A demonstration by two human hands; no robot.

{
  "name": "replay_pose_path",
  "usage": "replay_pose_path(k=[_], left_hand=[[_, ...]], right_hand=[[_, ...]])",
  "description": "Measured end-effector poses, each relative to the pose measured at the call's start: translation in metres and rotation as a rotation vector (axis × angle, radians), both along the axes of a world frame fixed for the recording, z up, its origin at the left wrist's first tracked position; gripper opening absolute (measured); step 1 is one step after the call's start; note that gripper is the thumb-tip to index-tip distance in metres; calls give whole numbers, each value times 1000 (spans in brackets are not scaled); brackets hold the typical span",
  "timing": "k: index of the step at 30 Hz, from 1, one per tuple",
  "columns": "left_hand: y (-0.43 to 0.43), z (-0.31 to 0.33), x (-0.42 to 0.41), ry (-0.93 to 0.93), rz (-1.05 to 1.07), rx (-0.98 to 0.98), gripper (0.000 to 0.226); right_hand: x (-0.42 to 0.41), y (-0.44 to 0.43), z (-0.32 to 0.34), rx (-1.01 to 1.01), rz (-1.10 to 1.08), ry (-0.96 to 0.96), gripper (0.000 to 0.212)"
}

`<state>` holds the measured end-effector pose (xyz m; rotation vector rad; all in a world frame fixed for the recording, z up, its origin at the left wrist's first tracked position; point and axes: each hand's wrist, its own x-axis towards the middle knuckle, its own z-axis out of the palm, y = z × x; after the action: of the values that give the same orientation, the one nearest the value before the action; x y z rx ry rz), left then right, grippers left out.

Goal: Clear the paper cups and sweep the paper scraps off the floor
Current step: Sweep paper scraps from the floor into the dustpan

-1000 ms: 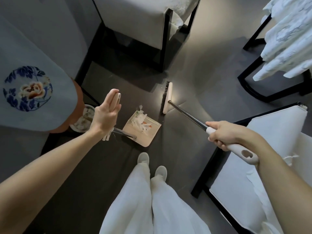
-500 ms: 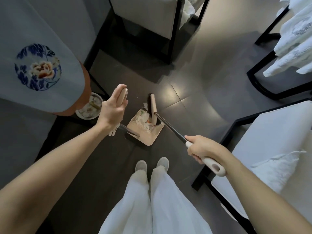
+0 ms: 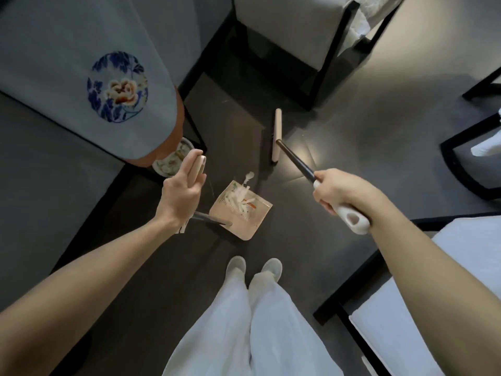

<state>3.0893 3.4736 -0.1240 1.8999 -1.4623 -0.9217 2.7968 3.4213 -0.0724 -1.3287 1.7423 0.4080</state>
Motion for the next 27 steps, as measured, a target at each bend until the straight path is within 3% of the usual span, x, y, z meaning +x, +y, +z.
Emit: replay_pose_path(k=[3,4,10,16,19,27], left_hand=[[4,-1,15,-23,45,-22,43],[2,-1,17,-29,49,-24,42],[-24,-3,30,-58,41,-11,44],[-40,-7,51,-1,22,-13,38],[-42,-8,55,63,-21,18,39],[-39,4,65,125,-280,34,44]], right_hand=[[22,-16,-30,20,-17,-32,4],[27,-17,-44,42,-34,-48,3],[43,3,-90,149,49,79,59],[63,38,-60,286,290,197,70],[66,69,-36,306,196,165,77],[82,148,6,272,-228,-4,60]])
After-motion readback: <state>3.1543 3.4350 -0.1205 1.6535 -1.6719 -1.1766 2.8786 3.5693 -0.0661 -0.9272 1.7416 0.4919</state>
